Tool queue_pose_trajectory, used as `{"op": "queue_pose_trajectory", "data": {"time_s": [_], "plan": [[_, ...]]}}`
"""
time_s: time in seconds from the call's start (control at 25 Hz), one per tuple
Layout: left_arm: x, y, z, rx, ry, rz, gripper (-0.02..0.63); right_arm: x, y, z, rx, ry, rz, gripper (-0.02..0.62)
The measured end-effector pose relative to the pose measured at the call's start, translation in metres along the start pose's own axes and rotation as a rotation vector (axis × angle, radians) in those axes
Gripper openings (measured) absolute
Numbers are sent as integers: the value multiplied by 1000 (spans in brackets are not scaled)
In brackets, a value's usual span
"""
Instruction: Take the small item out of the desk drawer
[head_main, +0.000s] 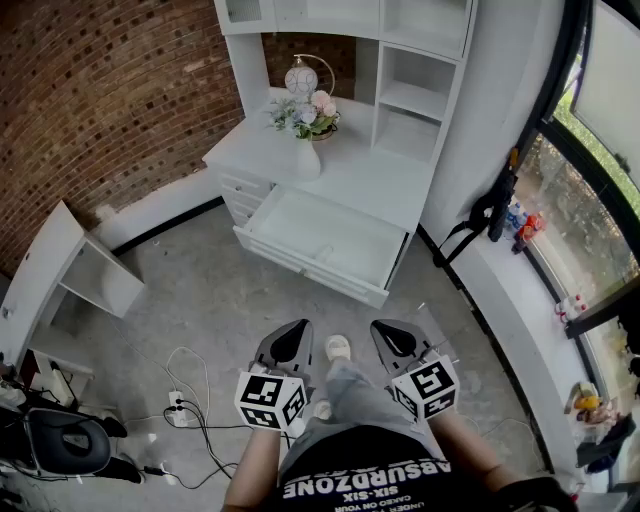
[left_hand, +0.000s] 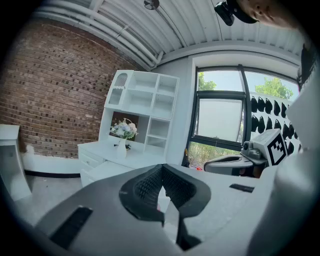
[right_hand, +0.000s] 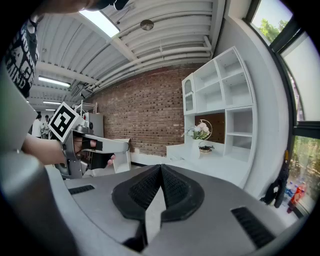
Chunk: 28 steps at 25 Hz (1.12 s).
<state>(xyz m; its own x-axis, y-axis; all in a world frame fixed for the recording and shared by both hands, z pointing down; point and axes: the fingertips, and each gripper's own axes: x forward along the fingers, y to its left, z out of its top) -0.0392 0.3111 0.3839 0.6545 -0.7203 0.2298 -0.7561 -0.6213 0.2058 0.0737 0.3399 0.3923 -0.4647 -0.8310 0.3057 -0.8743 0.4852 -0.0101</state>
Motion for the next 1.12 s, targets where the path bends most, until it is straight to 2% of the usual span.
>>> {"op": "queue_pose_trajectory", "data": {"time_s": [0.4,0.96,1.04,1.12], "plan": [[33,17,5,30,37,-10,6,38,-19,10,-49,6,32,-2],[79,63,14,12,77,-25,6,109,-51,35,-174,39,91,2],[86,73,17,10,79,-22,6,121,-56,37,-178,52,106,27],[93,83,21,6,81,-15,6,133,-61,38,-177,67,119,110]]}}
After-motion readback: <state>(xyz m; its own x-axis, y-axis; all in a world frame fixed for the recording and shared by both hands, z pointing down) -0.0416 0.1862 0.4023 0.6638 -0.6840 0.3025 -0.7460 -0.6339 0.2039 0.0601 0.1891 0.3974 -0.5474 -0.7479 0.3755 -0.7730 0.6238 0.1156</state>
